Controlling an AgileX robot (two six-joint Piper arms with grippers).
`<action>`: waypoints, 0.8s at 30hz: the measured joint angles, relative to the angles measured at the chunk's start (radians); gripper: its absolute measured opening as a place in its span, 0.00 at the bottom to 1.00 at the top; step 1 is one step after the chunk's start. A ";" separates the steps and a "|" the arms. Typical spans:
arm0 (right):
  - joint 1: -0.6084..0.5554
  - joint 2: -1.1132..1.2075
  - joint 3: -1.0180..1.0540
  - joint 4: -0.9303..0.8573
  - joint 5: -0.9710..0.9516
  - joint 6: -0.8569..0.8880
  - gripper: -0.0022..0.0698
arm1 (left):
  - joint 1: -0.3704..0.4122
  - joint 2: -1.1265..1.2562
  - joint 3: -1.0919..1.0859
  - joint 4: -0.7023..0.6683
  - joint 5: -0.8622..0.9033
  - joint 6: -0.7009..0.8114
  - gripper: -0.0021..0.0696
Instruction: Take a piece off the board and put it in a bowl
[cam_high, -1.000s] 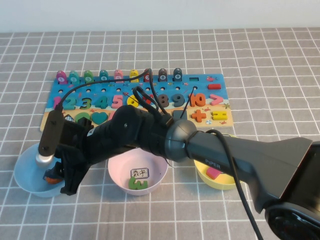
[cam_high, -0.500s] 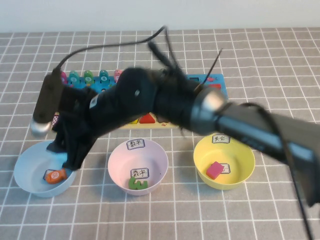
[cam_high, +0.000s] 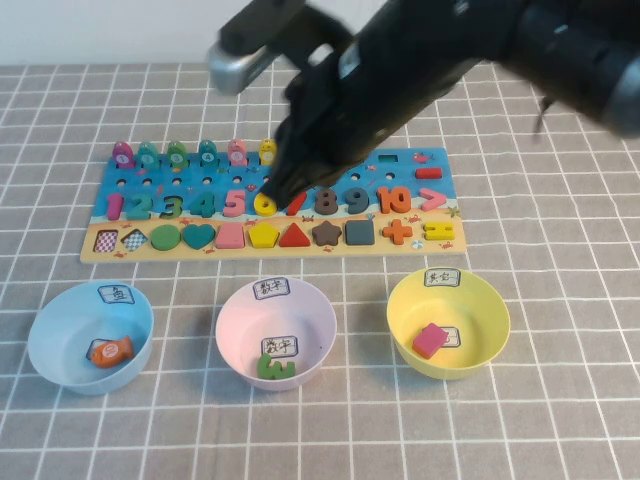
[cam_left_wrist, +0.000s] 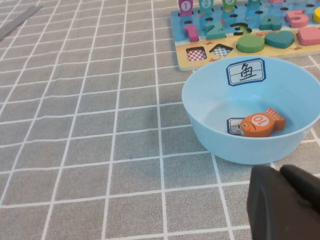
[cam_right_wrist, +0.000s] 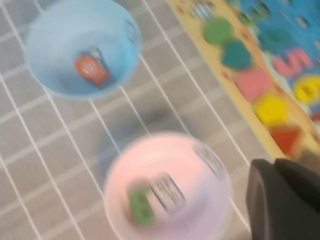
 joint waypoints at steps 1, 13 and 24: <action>-0.012 -0.014 0.000 -0.014 0.028 0.020 0.01 | 0.000 0.000 0.000 0.000 0.000 0.000 0.03; -0.137 -0.253 -0.002 -0.322 0.195 0.311 0.01 | 0.000 0.000 0.000 0.000 0.000 0.000 0.03; -0.140 -0.537 0.224 -0.510 0.204 0.505 0.01 | 0.000 0.000 0.000 0.000 0.000 0.000 0.03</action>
